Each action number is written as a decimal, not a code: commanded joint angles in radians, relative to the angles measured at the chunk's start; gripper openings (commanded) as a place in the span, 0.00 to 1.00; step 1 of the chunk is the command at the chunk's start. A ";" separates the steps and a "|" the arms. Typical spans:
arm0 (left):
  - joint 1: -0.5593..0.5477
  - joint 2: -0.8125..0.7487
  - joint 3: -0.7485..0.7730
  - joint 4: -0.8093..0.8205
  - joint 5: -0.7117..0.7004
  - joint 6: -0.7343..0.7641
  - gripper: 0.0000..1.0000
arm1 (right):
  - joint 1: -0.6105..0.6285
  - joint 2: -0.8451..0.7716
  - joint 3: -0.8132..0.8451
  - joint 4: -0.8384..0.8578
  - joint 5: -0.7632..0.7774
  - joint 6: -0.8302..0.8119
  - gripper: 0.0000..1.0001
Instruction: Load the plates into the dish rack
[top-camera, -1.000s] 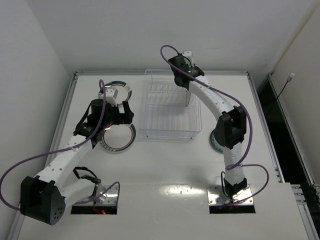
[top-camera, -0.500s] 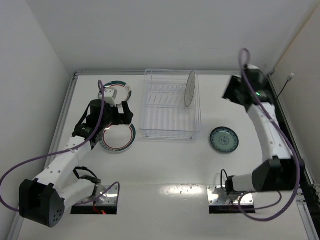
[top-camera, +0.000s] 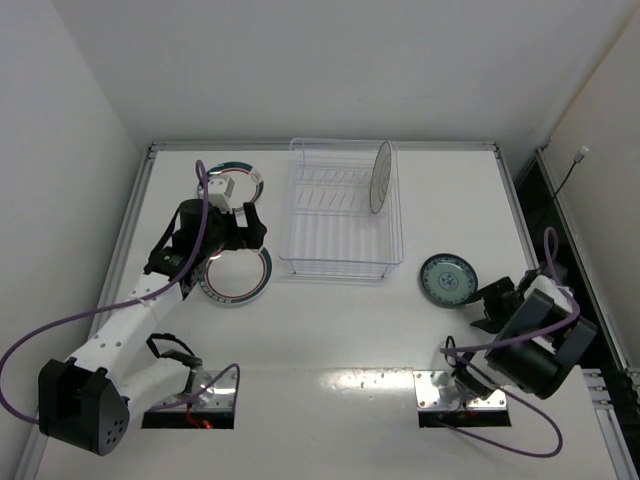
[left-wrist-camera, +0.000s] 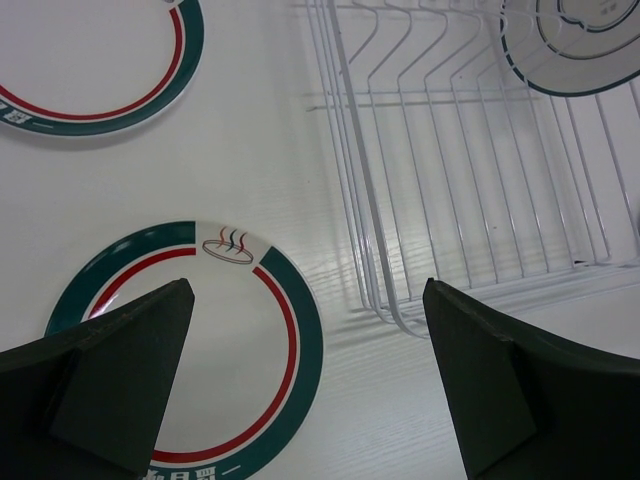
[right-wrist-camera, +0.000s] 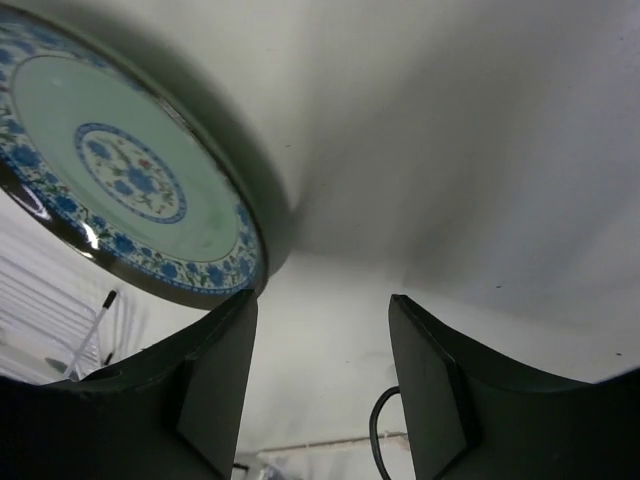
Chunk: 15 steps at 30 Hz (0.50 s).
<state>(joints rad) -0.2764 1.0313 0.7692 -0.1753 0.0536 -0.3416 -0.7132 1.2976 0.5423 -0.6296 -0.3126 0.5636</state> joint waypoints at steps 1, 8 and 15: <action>-0.006 -0.028 0.035 0.020 -0.012 0.003 0.99 | -0.072 0.057 -0.004 0.044 -0.095 -0.049 0.52; -0.006 -0.019 0.035 0.020 -0.003 -0.007 0.99 | -0.072 0.121 -0.073 0.175 -0.239 0.011 0.52; -0.006 -0.019 0.035 0.020 -0.003 -0.007 0.99 | -0.028 0.156 -0.097 0.347 -0.260 0.157 0.52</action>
<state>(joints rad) -0.2764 1.0260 0.7692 -0.1757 0.0521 -0.3458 -0.7597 1.4246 0.4583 -0.4274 -0.5697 0.6510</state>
